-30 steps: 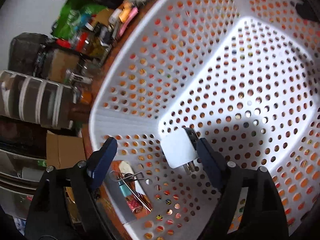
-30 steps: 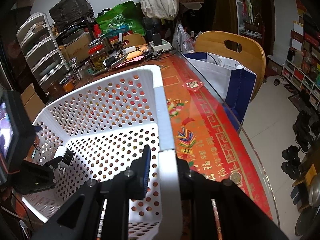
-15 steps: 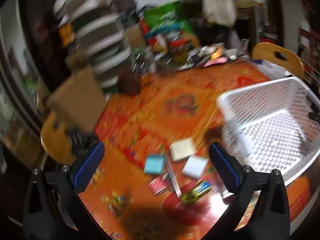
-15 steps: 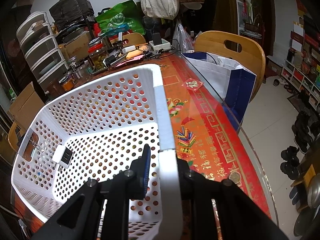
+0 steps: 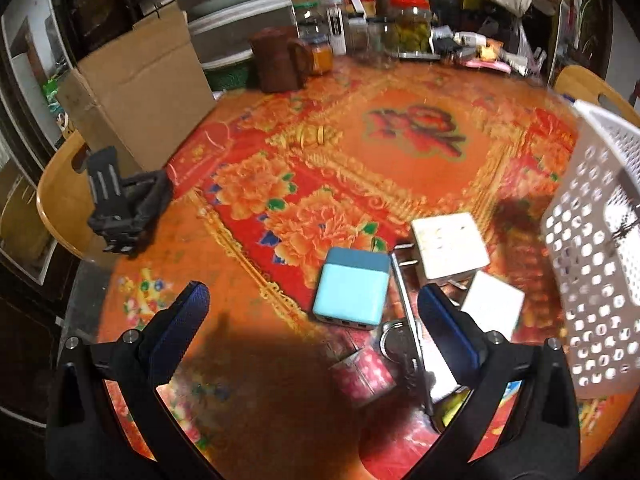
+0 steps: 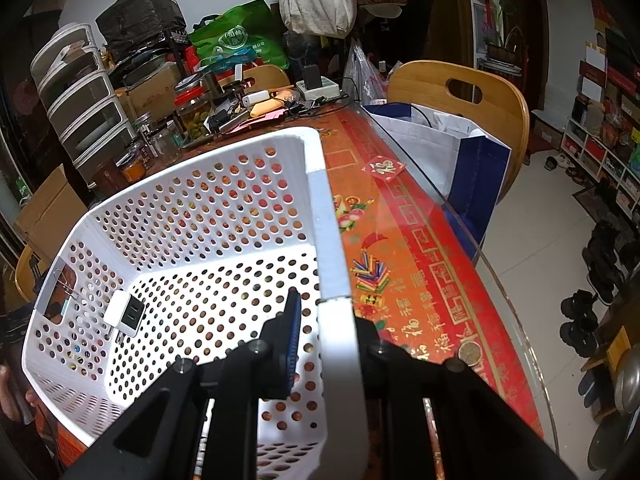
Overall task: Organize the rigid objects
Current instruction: 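Move the left tool to the light blue charger and grasp it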
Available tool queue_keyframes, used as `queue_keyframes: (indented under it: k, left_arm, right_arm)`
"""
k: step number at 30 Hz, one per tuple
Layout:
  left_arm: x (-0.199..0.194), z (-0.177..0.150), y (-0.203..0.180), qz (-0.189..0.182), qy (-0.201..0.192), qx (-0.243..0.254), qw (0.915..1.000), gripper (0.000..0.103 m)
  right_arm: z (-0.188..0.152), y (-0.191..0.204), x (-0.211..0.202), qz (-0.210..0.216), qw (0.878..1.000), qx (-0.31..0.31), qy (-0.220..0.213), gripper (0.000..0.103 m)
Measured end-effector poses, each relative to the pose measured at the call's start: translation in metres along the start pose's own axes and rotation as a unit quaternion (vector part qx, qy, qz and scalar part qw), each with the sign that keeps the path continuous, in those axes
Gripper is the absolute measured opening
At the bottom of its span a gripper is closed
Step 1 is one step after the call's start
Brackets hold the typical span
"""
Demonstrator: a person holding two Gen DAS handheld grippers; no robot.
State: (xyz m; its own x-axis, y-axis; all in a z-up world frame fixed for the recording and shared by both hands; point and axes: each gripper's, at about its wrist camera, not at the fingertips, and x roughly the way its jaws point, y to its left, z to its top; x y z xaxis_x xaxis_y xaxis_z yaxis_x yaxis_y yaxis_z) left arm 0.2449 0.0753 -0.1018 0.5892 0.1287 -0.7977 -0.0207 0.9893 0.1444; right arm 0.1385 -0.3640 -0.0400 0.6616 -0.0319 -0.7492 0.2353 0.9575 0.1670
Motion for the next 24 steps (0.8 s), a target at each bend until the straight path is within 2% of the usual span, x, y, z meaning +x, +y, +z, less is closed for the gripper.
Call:
queue_keyframes:
  k: [4,6,11,15,21,24]
  left_arm:
    - [0.011,-0.001,0.005,0.005,0.006,-0.014,0.9999,0.103]
    - [0.014,0.000,0.007,-0.006,0.009,-0.019,0.9998,0.103]
    - [0.029,-0.001,0.005,-0.003,0.028,-0.009,0.9996,0.103]
    - [0.042,-0.001,0.008,-0.012,0.042,-0.024,0.9988,0.098]
    - [0.046,0.000,0.009,-0.016,0.042,-0.033,0.9984,0.096]
    - [0.046,0.001,0.008,-0.022,0.040,-0.036,0.9983,0.089]
  right_arm:
    - [-0.001,0.002,-0.001,-0.004,1.000,-0.002,0.001,0.016]
    - [-0.002,0.002,-0.001,-0.005,1.000,-0.002,0.001,0.016]
    - [-0.001,0.003,-0.001,-0.005,1.000,-0.003,0.001,0.016]
    - [-0.001,0.003,-0.001,-0.006,1.000,-0.002,0.001,0.016]
    - [-0.001,0.002,-0.001,-0.005,1.000,-0.002,-0.001,0.016]
    - [-0.001,0.002,-0.001,-0.005,1.000,-0.002,-0.002,0.016]
